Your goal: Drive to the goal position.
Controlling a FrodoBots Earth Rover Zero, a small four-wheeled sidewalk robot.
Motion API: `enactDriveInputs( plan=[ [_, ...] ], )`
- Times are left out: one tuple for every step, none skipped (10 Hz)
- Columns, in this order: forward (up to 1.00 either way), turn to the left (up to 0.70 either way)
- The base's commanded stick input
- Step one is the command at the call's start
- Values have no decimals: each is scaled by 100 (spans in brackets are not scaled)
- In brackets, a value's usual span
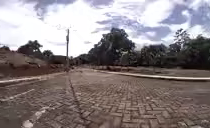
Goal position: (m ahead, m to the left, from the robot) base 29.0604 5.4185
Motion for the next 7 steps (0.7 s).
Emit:
enactDriveInputs(
  plan=[
    [100, 0],
    [100, 0],
    [100, 0],
    [100, 0],
    [100, 0],
    [100, 0],
    [100, 0]
  ],
)
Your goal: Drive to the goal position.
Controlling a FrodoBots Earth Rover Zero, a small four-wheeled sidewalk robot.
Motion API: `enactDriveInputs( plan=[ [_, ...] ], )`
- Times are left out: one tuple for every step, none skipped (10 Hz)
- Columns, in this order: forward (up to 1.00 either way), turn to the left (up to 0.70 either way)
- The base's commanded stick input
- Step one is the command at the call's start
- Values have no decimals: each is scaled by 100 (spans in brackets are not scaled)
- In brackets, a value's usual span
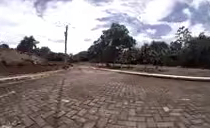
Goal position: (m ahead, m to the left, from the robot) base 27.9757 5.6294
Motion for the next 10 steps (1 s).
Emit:
enactDriveInputs(
  plan=[
    [100, 0],
    [100, 0],
    [100, 0],
    [100, 0],
    [100, 0],
    [100, 0],
    [100, 0],
    [100, 0],
    [100, 0],
    [100, 0]
  ],
)
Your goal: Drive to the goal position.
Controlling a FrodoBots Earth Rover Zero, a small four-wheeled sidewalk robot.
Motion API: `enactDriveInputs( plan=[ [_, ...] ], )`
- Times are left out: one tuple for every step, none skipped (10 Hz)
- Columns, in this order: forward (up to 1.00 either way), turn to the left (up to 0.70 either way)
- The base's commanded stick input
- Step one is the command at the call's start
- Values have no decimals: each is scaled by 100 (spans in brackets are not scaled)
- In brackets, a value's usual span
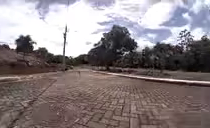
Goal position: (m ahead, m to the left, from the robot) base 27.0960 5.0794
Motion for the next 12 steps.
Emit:
enactDriveInputs(
  plan=[
    [100, 0],
    [100, 0],
    [100, 0],
    [100, 0],
    [100, 0],
    [100, 22],
    [100, 7],
    [100, 7],
    [100, 18],
    [100, 0],
    [100, 0],
    [100, 3]
  ],
)
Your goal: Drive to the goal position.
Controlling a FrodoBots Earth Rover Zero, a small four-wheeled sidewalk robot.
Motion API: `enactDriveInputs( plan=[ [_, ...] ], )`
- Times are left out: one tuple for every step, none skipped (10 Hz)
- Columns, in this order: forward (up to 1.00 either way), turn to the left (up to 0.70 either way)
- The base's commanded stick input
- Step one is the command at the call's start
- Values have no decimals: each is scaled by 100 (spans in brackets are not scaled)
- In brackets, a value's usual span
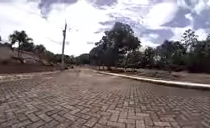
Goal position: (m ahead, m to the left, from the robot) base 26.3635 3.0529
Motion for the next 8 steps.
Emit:
enactDriveInputs(
  plan=[
    [100, 23],
    [100, 2],
    [100, 0],
    [100, 0],
    [100, 0],
    [100, 0],
    [100, 0],
    [100, 0]
  ],
)
